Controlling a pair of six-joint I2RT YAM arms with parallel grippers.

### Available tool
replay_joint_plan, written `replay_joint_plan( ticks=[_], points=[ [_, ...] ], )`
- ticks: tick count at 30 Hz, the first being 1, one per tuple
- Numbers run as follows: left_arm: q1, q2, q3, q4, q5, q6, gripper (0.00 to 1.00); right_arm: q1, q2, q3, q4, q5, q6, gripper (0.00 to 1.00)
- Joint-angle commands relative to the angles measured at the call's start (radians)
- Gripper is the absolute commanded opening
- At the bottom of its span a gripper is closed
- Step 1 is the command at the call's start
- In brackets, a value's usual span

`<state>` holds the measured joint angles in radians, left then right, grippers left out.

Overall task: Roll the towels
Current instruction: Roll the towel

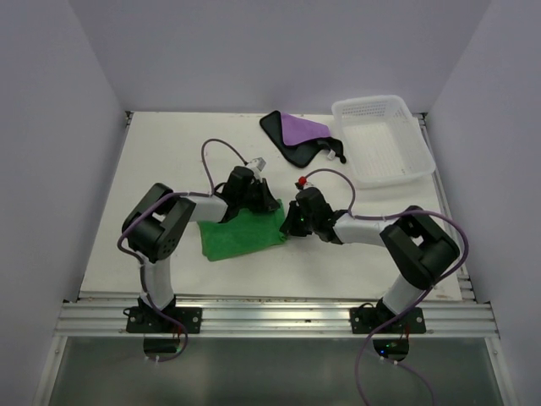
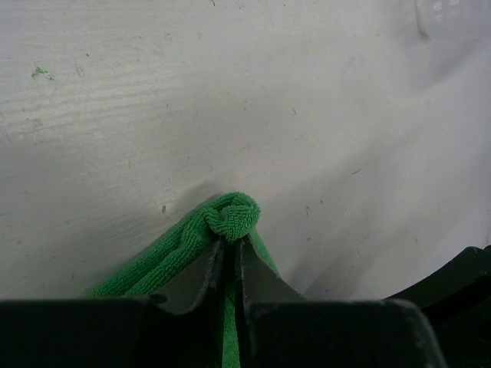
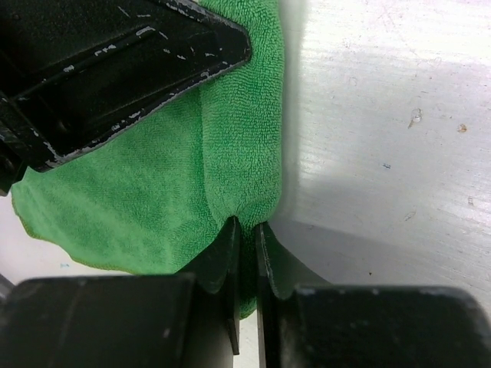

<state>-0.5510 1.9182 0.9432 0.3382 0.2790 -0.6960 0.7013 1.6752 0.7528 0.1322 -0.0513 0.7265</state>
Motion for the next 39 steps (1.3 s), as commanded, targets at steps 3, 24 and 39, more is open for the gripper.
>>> replay_joint_plan(
  ticks=[3, 24, 39],
  points=[
    [0.011, -0.045, 0.008, -0.060, -0.061, 0.006, 0.11, 0.018, 0.031, -0.035, -0.198, 0.106, -0.073, 0.00],
    [0.092, -0.229, 0.164, -0.375, 0.005, 0.026, 0.46, 0.207, -0.081, 0.072, -0.327, 0.504, -0.266, 0.00],
    [0.109, -0.257, 0.173, -0.449, 0.012, 0.024, 0.48, 0.325, 0.101, 0.286, -0.517, 0.739, -0.300, 0.00]
  ],
)
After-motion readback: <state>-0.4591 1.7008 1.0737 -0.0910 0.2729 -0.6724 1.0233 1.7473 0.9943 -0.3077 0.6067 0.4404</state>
